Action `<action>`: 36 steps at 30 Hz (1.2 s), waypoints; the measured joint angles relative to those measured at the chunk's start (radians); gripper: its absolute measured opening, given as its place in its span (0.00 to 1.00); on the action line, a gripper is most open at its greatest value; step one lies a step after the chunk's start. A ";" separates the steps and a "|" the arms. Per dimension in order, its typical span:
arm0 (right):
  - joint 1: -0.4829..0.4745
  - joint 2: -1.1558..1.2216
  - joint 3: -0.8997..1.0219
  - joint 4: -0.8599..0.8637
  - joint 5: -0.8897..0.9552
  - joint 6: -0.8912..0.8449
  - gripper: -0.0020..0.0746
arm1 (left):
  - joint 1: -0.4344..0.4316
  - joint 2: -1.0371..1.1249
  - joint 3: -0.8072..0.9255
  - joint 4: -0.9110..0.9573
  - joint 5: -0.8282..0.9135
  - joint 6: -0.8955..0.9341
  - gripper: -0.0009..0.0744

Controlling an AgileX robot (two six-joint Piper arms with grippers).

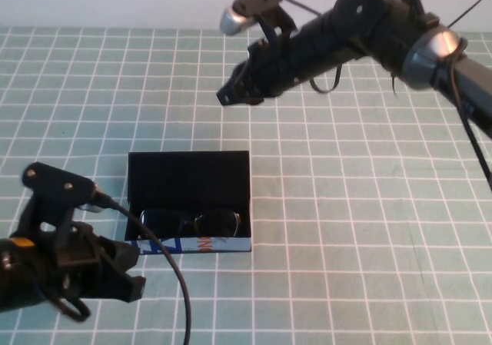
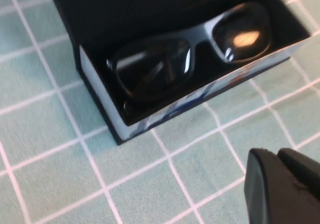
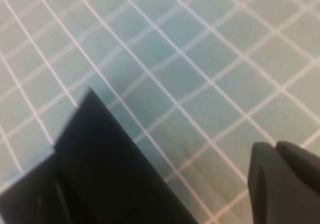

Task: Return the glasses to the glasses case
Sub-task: Close the glasses case

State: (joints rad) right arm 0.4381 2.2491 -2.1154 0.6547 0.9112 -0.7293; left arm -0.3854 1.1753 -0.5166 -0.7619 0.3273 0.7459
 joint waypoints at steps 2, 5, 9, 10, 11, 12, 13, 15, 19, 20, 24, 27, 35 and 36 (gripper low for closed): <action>-0.004 0.030 0.000 0.002 0.005 0.009 0.01 | -0.006 0.038 0.004 -0.021 -0.017 0.002 0.01; -0.005 0.065 0.000 0.002 0.010 0.037 0.01 | -0.010 0.099 0.004 -0.060 -0.034 0.026 0.01; -0.010 0.092 0.000 0.002 0.010 0.048 0.01 | -0.010 0.184 0.004 -0.153 -0.070 0.101 0.01; -0.011 0.099 0.000 0.002 0.008 0.050 0.01 | -0.010 0.205 0.004 -0.188 -0.079 0.132 0.01; -0.011 0.102 0.000 0.002 0.005 0.050 0.01 | -0.010 0.225 0.004 -0.223 -0.084 0.165 0.01; -0.011 0.106 0.000 0.002 0.002 0.052 0.01 | -0.010 0.240 0.004 -0.260 -0.089 0.194 0.01; -0.011 0.109 0.000 0.002 0.000 0.052 0.01 | -0.010 0.258 0.004 -0.299 -0.091 0.233 0.01; -0.011 0.117 0.000 0.002 -0.004 0.052 0.01 | -0.010 0.285 0.004 -0.373 -0.095 0.317 0.01; -0.011 0.119 0.000 0.004 0.003 0.028 0.01 | -0.010 0.321 0.004 -0.547 -0.099 0.476 0.01; -0.011 0.119 0.000 0.006 0.009 0.020 0.01 | -0.010 0.326 0.004 -0.595 -0.099 0.518 0.01; -0.011 0.119 0.000 0.006 0.029 0.009 0.01 | -0.010 0.330 0.004 -0.764 -0.096 0.686 0.01; -0.011 0.119 0.000 0.017 0.040 -0.016 0.01 | -0.010 0.332 0.004 -0.874 -0.090 0.795 0.01; -0.011 0.128 0.000 0.049 0.056 -0.046 0.01 | -0.010 0.364 -0.011 -0.957 -0.090 0.898 0.01; -0.011 0.132 0.000 0.052 0.060 -0.046 0.01 | -0.010 0.372 -0.013 -0.957 -0.090 0.901 0.01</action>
State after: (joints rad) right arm 0.4271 2.3811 -2.1154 0.7070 0.9708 -0.7758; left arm -0.3957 1.5477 -0.5301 -1.7187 0.2372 1.6467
